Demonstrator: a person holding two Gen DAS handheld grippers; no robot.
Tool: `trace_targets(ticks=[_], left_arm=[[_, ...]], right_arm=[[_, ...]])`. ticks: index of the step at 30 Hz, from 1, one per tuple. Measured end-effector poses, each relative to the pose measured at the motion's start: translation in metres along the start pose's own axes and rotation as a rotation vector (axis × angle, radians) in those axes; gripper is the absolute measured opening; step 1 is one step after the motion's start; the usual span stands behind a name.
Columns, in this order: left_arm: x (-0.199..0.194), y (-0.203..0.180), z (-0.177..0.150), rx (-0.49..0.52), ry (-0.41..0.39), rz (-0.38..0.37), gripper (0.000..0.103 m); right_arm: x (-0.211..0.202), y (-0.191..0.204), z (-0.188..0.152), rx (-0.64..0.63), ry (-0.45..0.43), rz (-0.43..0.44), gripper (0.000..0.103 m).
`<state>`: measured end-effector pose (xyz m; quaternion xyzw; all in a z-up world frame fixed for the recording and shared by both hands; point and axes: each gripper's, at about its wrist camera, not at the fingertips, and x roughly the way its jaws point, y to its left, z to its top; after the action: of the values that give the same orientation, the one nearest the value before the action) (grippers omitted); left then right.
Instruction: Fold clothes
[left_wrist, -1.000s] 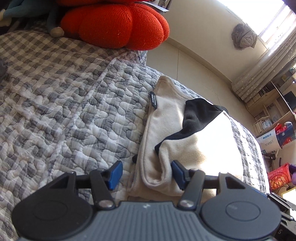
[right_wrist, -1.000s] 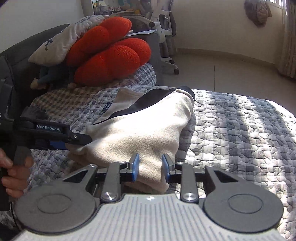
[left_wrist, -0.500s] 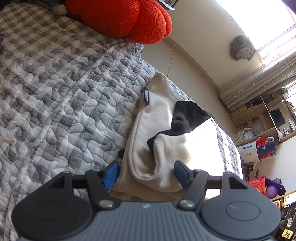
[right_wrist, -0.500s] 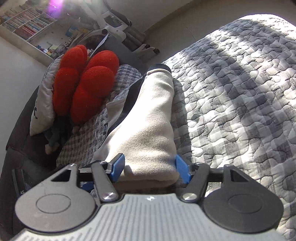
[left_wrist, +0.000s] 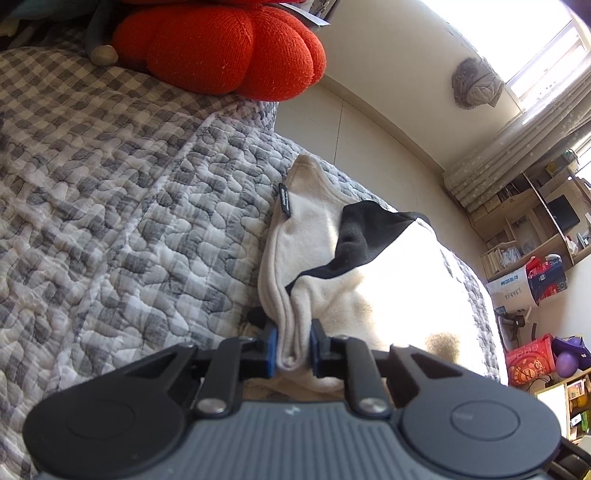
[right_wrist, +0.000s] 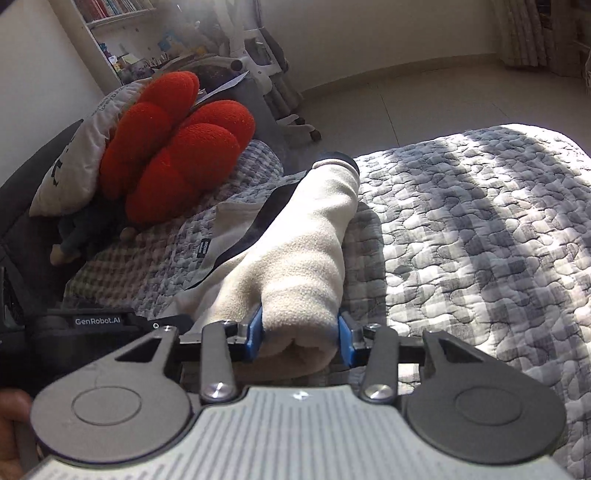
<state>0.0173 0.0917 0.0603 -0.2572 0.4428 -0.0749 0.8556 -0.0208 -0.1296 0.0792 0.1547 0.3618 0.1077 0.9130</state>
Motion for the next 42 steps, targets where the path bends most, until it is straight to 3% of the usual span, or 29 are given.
trace_targets(ticks=[4, 8, 10, 12, 13, 18, 28, 32, 34, 37, 42], left_arm=[[-0.003, -0.016, -0.011, 0.031, 0.018, -0.025, 0.016], [0.007, -0.030, -0.023, 0.073, 0.053, 0.000, 0.016], [0.013, -0.031, -0.026, 0.086, 0.057, 0.010, 0.017], [0.013, -0.028, -0.024, 0.073, 0.057, -0.003, 0.018], [0.013, -0.025, -0.022, 0.056, 0.059, -0.014, 0.018], [0.012, -0.023, -0.022, 0.055, 0.058, -0.015, 0.018], [0.010, -0.027, -0.026, 0.065, 0.046, -0.003, 0.019], [0.008, -0.027, -0.027, 0.067, 0.042, -0.002, 0.019], [0.009, -0.028, -0.028, 0.069, 0.041, -0.004, 0.019], [0.008, -0.029, -0.028, 0.070, 0.040, -0.001, 0.020], [0.004, -0.024, -0.026, 0.034, 0.050, -0.035, 0.026]], right_arm=[[-0.023, 0.006, 0.009, -0.108, -0.043, -0.067, 0.043], [-0.016, -0.018, 0.011, -0.088, 0.044, -0.099, 0.043], [-0.007, -0.031, 0.008, -0.068, 0.103, -0.095, 0.047], [-0.005, -0.041, 0.006, -0.043, 0.110, -0.076, 0.058], [-0.006, -0.046, 0.007, -0.017, 0.109, -0.051, 0.059], [-0.010, -0.070, 0.010, 0.200, 0.108, 0.063, 0.067], [0.000, -0.075, 0.003, 0.261, 0.144, 0.044, 0.073], [0.003, -0.076, 0.003, 0.244, 0.157, 0.032, 0.073], [0.002, -0.071, 0.004, 0.204, 0.137, 0.024, 0.056], [-0.002, -0.055, 0.001, 0.110, 0.102, -0.030, 0.050], [-0.001, -0.046, 0.000, 0.035, 0.094, -0.077, 0.048]])
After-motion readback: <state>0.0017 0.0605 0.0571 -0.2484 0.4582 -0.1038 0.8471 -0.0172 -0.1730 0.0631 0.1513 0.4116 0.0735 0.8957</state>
